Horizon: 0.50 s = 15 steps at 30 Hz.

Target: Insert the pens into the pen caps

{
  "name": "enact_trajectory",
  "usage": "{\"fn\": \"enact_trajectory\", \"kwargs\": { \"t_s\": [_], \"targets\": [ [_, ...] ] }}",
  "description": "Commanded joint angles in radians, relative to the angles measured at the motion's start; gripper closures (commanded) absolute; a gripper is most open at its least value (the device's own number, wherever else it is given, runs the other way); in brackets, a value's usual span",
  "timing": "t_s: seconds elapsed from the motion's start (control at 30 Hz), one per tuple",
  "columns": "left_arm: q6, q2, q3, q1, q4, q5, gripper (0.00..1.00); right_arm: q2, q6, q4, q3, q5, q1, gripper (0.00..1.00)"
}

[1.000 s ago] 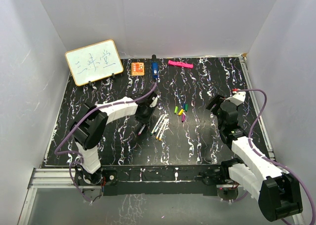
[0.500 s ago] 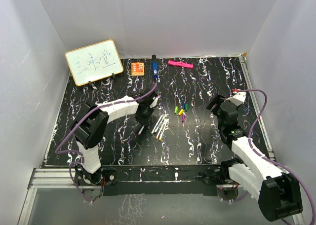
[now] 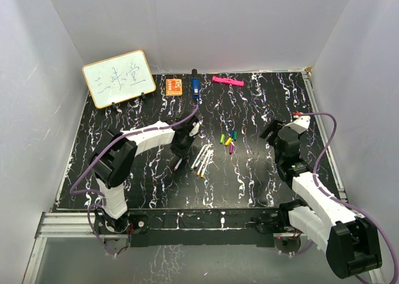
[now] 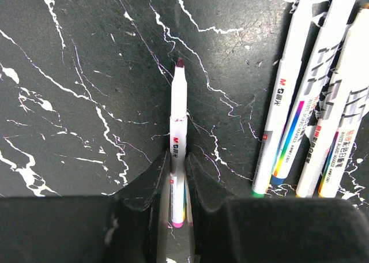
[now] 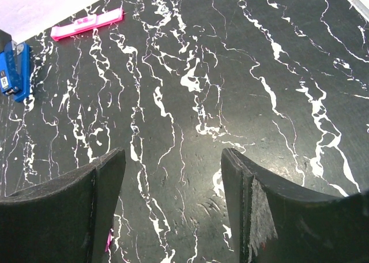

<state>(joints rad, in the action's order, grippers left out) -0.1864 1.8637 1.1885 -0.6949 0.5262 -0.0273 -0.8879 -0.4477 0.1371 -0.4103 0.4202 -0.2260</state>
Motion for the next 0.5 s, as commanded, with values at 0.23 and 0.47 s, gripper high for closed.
{"fn": "enact_trajectory", "kwargs": {
  "t_s": [0.23,0.47],
  "targets": [
    [0.008,-0.006,-0.043,-0.005,0.049,0.026,1.00,-0.052,0.010,-0.007,-0.036,0.003,0.005,0.21],
    [0.004,-0.103,-0.014,-0.006,0.034,0.014,1.00,-0.095,0.031,-0.031,-0.061,-0.065,0.003,0.07]
  ]
}}
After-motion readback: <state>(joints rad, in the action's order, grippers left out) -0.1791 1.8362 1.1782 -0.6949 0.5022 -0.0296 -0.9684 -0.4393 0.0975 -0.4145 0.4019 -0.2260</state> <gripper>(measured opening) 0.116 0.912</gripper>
